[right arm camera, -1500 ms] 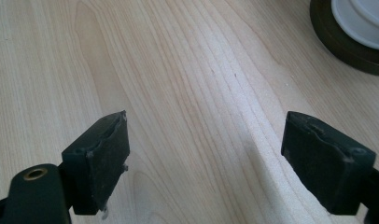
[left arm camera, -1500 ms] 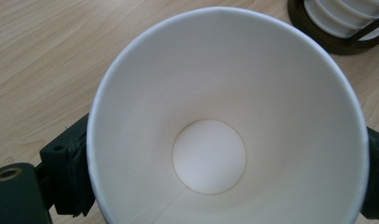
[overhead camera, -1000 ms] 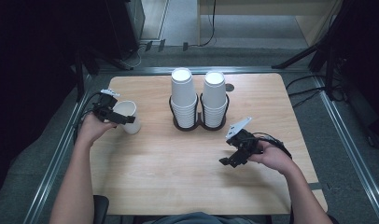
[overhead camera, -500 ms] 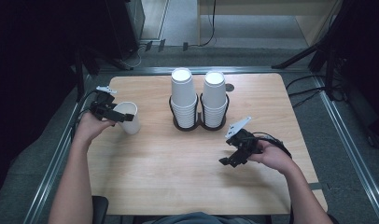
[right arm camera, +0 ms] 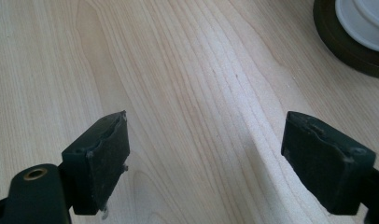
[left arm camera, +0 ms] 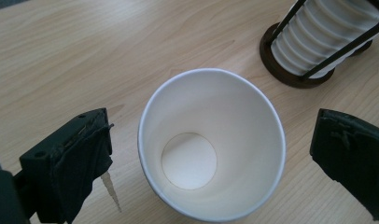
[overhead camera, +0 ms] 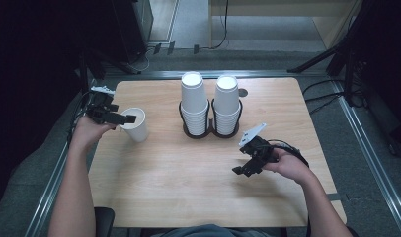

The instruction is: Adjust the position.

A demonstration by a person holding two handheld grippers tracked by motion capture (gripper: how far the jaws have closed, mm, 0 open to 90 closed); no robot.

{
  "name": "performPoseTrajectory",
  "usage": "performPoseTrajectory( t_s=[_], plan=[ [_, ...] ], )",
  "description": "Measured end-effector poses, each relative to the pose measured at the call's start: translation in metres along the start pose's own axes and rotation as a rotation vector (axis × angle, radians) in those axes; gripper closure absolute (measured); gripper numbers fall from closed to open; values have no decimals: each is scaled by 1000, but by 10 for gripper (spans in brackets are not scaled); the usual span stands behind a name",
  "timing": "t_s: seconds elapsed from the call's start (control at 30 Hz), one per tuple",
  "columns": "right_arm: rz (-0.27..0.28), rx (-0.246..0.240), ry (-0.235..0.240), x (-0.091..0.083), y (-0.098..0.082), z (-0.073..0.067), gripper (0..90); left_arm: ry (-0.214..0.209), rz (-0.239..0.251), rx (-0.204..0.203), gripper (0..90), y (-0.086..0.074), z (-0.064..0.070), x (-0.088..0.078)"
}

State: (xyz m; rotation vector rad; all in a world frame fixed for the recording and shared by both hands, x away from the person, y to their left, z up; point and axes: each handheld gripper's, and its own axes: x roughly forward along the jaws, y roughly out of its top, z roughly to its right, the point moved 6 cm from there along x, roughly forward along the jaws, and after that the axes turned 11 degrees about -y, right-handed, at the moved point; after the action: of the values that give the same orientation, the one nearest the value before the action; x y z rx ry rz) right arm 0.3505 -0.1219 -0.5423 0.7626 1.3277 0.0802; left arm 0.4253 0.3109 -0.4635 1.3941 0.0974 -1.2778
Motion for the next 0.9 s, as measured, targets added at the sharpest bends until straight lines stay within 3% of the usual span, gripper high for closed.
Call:
performPoseTrajectory(
  t_s=[0.13,0.27,0.4,0.67,0.77,0.9],
  plan=[
    [1,-6,1,0,0,-1,155,10,3,-13,0,6,7,-10],
    [0,-9,3,0,0,-1,155,-57,29,-17,0,13,21,-15],
    [5,-15,4,0,1,0,155,-74,34,-10,0,17,32,-13],
    [14,-22,6,1,4,1,155,-72,40,33,0,22,52,-3],
    [13,-28,8,1,6,0,155,-97,27,44,0,20,61,10],
    [21,-32,9,1,8,1,155,-90,9,73,0,17,68,23]
  ],
)
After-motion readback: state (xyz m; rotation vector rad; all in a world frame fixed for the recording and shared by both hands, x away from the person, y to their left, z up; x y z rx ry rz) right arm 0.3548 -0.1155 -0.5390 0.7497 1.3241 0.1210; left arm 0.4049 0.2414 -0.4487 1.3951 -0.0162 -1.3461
